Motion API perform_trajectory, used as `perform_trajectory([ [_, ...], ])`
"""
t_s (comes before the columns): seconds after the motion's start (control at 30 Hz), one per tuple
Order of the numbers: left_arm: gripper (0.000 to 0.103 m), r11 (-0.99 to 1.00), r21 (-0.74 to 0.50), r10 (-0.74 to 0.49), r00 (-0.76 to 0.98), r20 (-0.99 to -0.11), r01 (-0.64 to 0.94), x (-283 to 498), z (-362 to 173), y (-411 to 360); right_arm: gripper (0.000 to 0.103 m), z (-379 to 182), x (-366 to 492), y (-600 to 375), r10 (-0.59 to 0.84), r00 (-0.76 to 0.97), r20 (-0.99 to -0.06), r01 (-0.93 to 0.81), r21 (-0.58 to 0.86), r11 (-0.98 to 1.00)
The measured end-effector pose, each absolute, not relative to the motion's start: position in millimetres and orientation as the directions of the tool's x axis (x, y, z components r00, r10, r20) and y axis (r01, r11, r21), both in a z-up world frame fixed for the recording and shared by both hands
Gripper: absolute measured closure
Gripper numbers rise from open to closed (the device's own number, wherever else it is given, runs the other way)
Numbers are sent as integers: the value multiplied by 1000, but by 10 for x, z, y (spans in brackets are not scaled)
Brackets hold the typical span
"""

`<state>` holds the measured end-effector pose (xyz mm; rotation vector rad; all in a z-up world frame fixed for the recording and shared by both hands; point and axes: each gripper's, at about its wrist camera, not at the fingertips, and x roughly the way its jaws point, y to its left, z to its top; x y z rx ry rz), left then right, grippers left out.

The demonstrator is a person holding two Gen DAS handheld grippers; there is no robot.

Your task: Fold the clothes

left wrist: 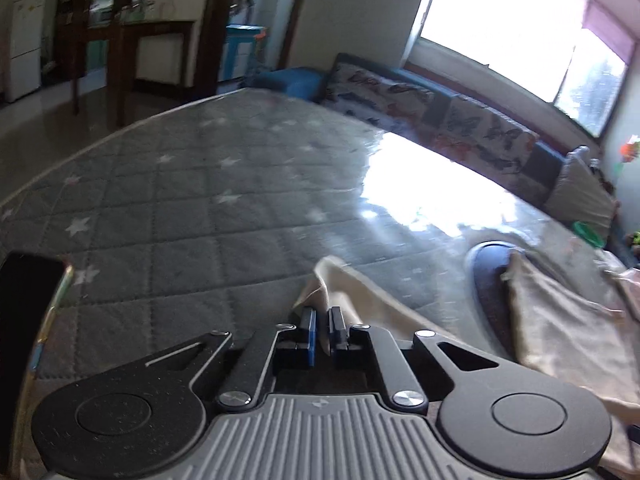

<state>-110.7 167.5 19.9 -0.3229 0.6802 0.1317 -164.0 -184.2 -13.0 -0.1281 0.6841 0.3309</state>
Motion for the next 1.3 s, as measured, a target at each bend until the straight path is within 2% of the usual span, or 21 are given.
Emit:
perform_trajectory([
  [0.3, 97, 910, -388, -345, 791, -505, 149, -1187, 752, 932, 0, -50, -1707, -1899, 296, 718, -631, -352, 38, 935],
  [0.57, 97, 749, -448, -659, 620, -427, 488, -1196, 830, 13, 0, 235, -1883, -2277, 296, 745, -598, -262, 146, 954],
  [0.7, 96, 690, -457, -723, 528, -445, 561, -1185, 693, -353, 0, 347, -1944, -2449, 268, 768, -581, -222, 150, 963],
  [0.73, 92, 675, -459, -737, 501, -454, 577, -1186, 647, -433, 0, 360, -1955, -2478, 264, 771, -579, -215, 154, 965],
  [0.9, 71, 672, -419, -726, 433, -534, 610, -1254, 400, -499, 0, 371, -1969, -2586, 257, 772, -581, -183, 185, 966],
  [1.07, 69, 754, -340, -644, 530, -552, 562, -1299, 394, -79, 2, 328, -1903, -2548, 265, 756, -598, -189, 187, 964],
  [1.1, 68, 780, -323, -614, 554, -562, 536, -1293, 377, 19, 3, 312, -1878, -2521, 270, 752, -601, -199, 183, 963],
  [1.13, 68, 805, -306, -583, 578, -572, 508, -1288, 360, 117, 10, 295, -1852, -2494, 275, 749, -603, -210, 178, 961],
  [1.2, 68, 848, -271, -520, 613, -595, 456, -1266, 313, 295, 11, 258, -1796, -2434, 291, 735, -613, -224, 185, 957],
  [1.3, 68, 876, -254, -473, 627, -619, 410, -1214, 255, 480, 20, 205, -1712, -2352, 289, 724, -626, -230, 176, 957],
])
